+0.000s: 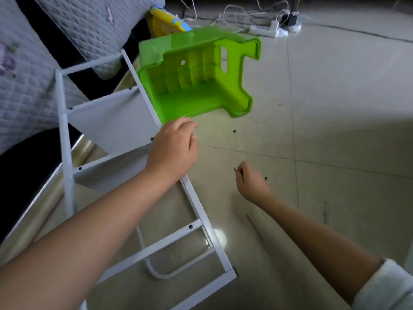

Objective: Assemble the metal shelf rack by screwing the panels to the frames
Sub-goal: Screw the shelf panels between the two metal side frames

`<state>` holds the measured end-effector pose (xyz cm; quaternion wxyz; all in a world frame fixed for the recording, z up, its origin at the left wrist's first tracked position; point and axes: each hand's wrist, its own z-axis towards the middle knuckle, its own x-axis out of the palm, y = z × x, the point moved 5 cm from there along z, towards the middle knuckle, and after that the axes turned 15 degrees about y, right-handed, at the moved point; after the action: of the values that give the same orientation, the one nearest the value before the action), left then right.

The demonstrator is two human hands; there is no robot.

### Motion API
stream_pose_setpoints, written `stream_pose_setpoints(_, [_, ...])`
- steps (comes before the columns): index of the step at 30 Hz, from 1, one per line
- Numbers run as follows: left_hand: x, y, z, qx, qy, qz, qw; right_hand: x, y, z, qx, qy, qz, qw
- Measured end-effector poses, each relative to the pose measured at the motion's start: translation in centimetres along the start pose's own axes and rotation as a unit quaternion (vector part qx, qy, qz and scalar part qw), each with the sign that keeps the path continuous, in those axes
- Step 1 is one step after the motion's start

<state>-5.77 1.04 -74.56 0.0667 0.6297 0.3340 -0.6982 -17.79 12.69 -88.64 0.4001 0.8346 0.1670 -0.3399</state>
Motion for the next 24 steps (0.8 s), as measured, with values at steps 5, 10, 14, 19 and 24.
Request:
stream_pose_setpoints(5, [-4.4, 5.9, -3.7, -0.048, -0.096, 0.028, 0.994, -6.0, 11.6, 0.0, -0.176, -0.059, -0.055, 0.981])
stream_pose_setpoints(10, [-6.8, 13.5, -8.4, -0.176, -0.055, 0.087, 0.979, -8.8, 20.0, 0.0, -0.248, -0.091, -0.068, 0.962])
stream_pose_setpoints(14, [-7.6, 15.5, -9.9, -0.181, 0.018, 0.063, 0.981, -7.2, 24.4, -1.2, -0.305, -0.062, -0.053, 0.949])
stream_pose_setpoints(19, [-6.8, 15.6, -9.5, -0.158, 0.07, 0.088, 0.981, -4.2, 27.1, -2.3, -0.356, -0.023, -0.099, 0.929])
stream_pose_setpoints(24, [-6.6, 16.0, -8.5, -0.191, 0.101, 0.071, 0.974, -2.4, 27.7, -1.7, -0.35, 0.02, -0.117, 0.929])
